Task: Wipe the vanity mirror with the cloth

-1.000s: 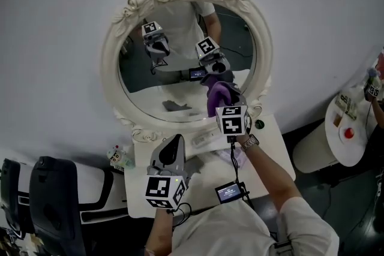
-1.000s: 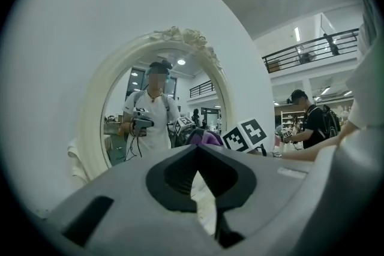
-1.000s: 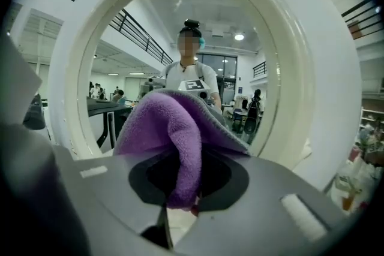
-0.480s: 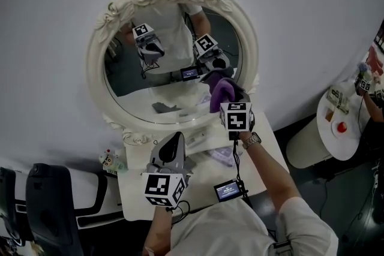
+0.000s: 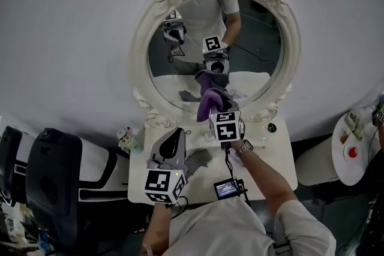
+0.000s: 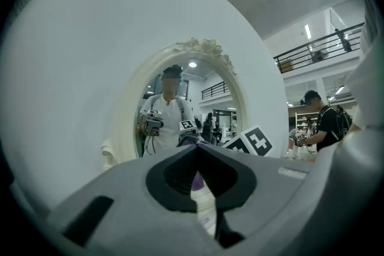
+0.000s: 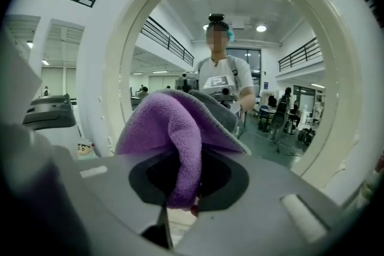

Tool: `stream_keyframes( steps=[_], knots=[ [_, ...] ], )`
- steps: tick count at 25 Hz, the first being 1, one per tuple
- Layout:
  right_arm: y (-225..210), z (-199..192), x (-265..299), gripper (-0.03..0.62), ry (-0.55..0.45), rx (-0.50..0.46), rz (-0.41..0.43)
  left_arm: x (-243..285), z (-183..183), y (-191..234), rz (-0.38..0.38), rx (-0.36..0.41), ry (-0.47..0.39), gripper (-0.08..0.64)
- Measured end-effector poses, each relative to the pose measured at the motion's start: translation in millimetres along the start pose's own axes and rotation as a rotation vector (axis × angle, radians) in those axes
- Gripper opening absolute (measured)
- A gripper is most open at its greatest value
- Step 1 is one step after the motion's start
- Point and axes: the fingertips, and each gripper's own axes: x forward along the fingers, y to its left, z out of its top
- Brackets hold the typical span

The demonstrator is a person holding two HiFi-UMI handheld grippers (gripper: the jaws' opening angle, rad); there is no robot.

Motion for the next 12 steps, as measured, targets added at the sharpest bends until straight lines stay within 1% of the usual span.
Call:
stream_keyframes(
  steps=[6, 12],
  knots=[
    [83.4, 5.2, 22.8, 0.066, 0.001, -0.063, 0.135, -41.3, -1.6, 44.3, 0.129, -0.024, -0.005, 0.002],
    [132.8, -4.9, 43.7, 0.066, 0.032, -0.081, 0.224, -70.0, -7.9, 68.6, 0.239, -0.012, 0.013, 0.003]
  ],
)
